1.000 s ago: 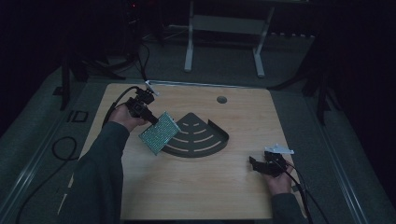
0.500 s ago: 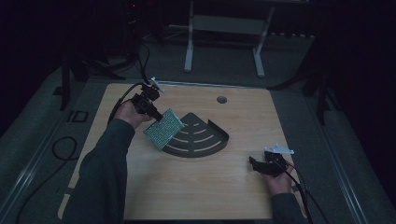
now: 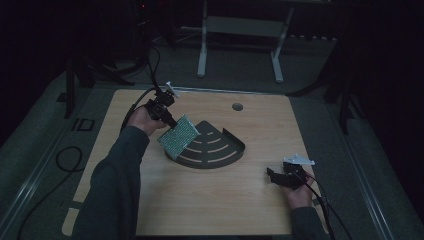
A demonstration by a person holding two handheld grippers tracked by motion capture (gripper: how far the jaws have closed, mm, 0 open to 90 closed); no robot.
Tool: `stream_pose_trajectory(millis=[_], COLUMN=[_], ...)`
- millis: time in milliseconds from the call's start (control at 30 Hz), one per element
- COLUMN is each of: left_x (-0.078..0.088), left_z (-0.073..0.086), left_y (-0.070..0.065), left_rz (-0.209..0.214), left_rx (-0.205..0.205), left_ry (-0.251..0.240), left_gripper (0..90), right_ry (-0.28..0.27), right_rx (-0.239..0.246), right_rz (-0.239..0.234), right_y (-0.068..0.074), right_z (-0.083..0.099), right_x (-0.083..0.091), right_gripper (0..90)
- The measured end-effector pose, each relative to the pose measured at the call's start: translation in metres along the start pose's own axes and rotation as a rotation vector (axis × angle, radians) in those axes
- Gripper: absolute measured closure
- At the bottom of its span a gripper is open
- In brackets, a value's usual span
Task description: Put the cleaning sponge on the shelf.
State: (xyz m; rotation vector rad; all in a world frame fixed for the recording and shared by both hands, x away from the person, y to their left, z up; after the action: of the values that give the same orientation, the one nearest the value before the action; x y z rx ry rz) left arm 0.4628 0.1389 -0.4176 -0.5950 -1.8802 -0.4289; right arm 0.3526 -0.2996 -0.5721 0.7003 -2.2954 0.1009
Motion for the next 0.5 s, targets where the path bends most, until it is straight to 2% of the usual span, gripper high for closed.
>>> stream_pose_trajectory(millis=[500], left_x=[-0.010], left_z=[-0.018], left_y=[-0.006], left_rz=[-0.009], left_rx=[0.003], left_ry=[-0.011], left_gripper=[90.0], right_ry=[0.001], right_rx=[0.002], right_rz=[-0.002], right_y=[0.000], right_z=[0.000], right_x=[0.000], right_gripper=[24.0])
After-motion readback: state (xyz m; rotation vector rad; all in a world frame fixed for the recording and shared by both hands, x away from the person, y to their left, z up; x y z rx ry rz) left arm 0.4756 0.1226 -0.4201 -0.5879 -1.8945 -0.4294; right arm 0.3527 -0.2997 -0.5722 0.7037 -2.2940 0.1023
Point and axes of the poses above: each handheld gripper's, and its own axes: x roughly backward along the jaws, z roughly out of its underside, y roughly to its left, the point moved 2 cm from there along -x, roughly forward along the jaws, and after that the axes turned 11 degrees about -z, right-handed, at the moved point
